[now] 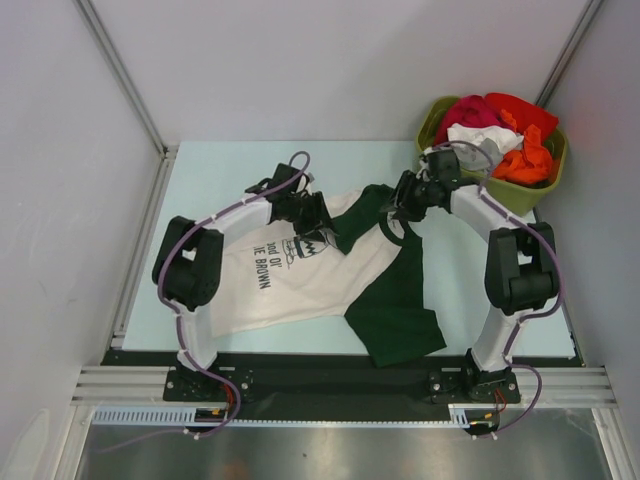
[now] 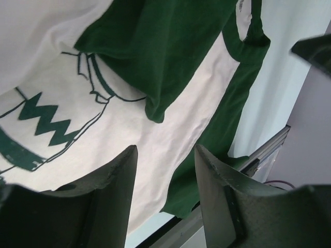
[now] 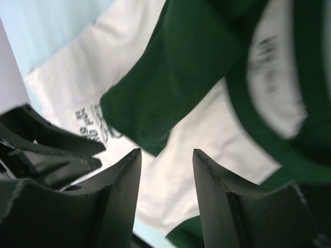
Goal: Fold and stack the t-shirts
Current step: Fold the tshirt
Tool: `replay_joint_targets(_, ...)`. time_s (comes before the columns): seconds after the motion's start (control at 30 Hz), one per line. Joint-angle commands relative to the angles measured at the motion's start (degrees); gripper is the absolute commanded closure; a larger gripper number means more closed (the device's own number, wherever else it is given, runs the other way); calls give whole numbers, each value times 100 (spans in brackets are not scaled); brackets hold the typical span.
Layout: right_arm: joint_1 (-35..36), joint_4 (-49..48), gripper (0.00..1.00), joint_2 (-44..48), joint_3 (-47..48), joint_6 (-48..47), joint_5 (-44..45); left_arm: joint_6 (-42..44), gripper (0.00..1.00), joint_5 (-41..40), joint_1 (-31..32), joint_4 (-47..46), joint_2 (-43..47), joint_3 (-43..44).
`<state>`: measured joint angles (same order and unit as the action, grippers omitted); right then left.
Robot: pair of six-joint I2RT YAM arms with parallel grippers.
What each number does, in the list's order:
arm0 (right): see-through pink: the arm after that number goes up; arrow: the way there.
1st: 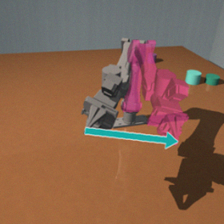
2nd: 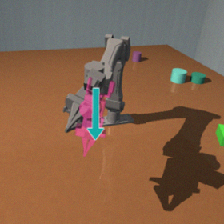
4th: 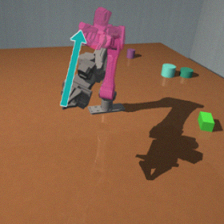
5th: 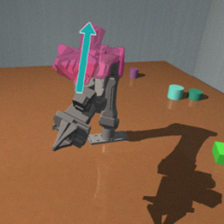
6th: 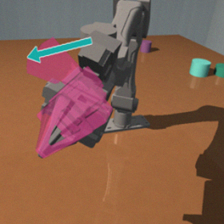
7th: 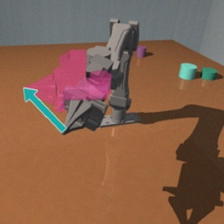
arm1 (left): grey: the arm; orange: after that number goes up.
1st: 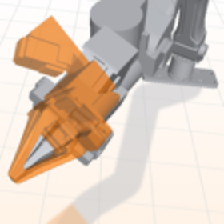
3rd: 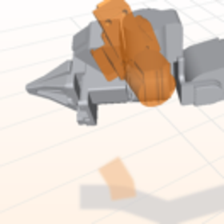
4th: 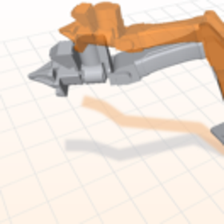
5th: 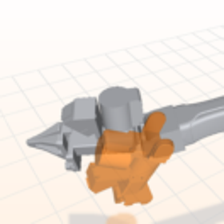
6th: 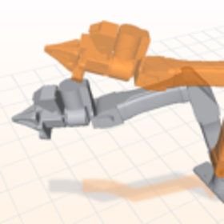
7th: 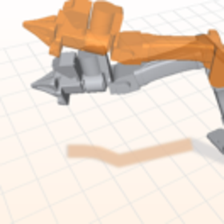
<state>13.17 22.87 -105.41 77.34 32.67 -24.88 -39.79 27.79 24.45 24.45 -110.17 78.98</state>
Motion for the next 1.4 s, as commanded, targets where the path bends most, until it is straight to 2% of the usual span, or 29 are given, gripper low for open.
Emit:
replay_joint_targets(0.0,-410,16,49,48,185,-963,-157,217,46,-195,139,-212,-180,320)
replay_joint_targets(0.13,-579,-765,44,-462,334,-1332,-701,200,44,-300,350,-318,-373,346)
replay_joint_targets(0.2,-605,-925,43,-952,702,-1605,-1112,156,43,-432,385,-344,-426,337)
replay_joint_targets(0.4,-579,-1180,42,-1456,1230,-1895,-1308,138,41,-618,412,-493,-531,399)
replay_joint_targets(0.63,-386,-732,42,-1633,1424,-2500,-343,-152,42,-450,447,-810,-787,539)
replay_joint_targets(0.73,-306,-662,41,-1702,1441,-2642,-289,-231,42,-406,447,-898,-866,548)
replay_joint_targets(1.03,-262,-785,42,-1966,1520,-2756,-527,-415,51,-274,438,-1082,-1033,636)
replay_joint_targets(1.2,-297,-776,43,-1975,1556,-2757,-649,-451,64,-221,438,-1082,-1050,715)
replay_joint_targets(1.3,-315,-784,55,-1922,1556,-2713,-825,-468,75,-187,421,-1039,-1050,724)
replay_joint_targets(1.33,-315,-784,70,-1879,1547,-2617,-886,-486,83,-143,421,-986,-1042,733)
replay_joint_targets(1.37,-315,-776,77,-1844,1565,-2573,-939,-512,86,-125,412,-951,-1033,742)
